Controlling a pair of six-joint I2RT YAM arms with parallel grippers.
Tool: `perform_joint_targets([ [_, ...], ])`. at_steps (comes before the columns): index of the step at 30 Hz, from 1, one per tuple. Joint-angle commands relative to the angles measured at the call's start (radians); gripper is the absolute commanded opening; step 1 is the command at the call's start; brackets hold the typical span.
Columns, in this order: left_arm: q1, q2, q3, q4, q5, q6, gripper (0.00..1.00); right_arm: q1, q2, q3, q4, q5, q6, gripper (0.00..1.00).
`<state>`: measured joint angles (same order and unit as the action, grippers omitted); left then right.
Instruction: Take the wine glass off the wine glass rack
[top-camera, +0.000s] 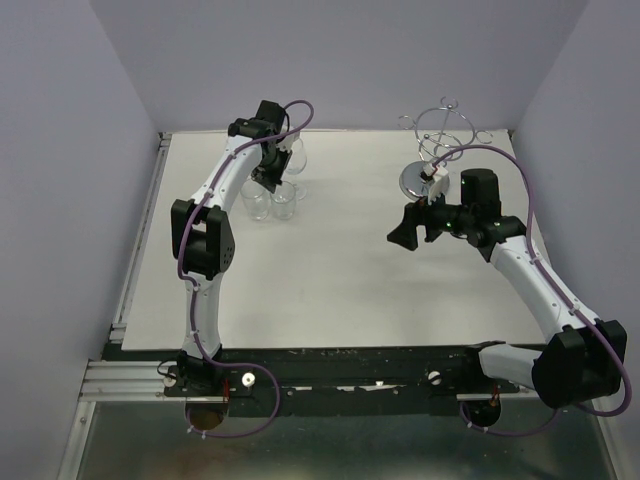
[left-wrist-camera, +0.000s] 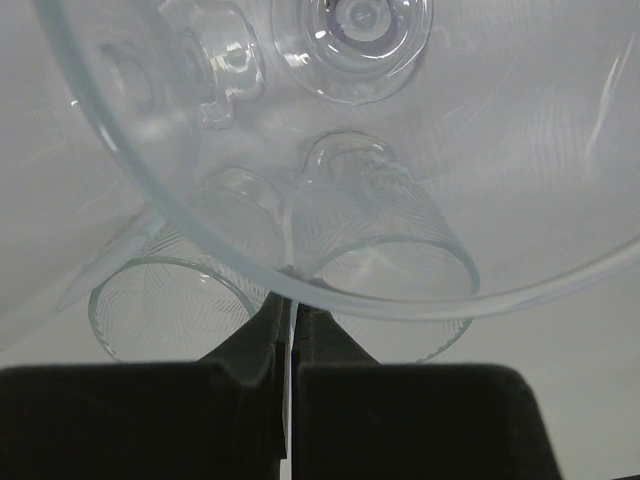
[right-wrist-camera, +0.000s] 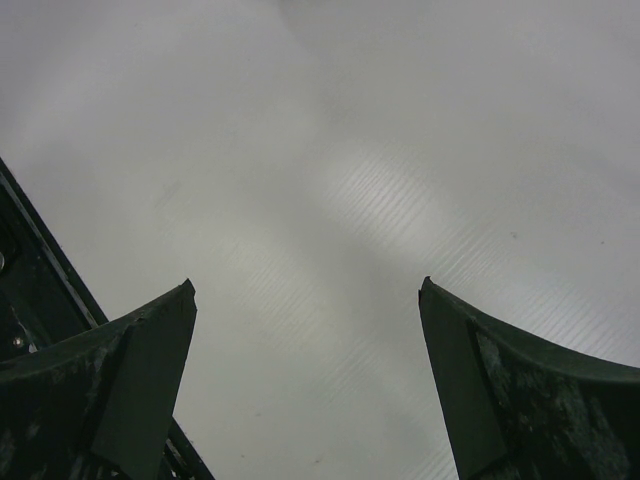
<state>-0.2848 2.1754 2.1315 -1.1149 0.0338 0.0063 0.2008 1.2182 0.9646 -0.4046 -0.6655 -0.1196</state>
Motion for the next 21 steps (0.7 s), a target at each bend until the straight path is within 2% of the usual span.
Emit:
perform_joint_targets([
  [1, 0.007, 0.000, 0.031, 0.018, 0.014, 0.023, 0.00, -0.003, 0.001, 0.003, 0.010, 0.009, 0.003, 1.00],
  [12, 0.007, 0.011, 0.039, 0.027, 0.035, 0.031, 0.11, -0.004, 0.004, -0.001, 0.010, 0.007, -0.002, 1.00],
  [21, 0.009, 0.050, 0.073, 0.033, 0.055, 0.027, 0.12, -0.003, 0.017, 0.005, -0.002, 0.007, -0.008, 1.00],
])
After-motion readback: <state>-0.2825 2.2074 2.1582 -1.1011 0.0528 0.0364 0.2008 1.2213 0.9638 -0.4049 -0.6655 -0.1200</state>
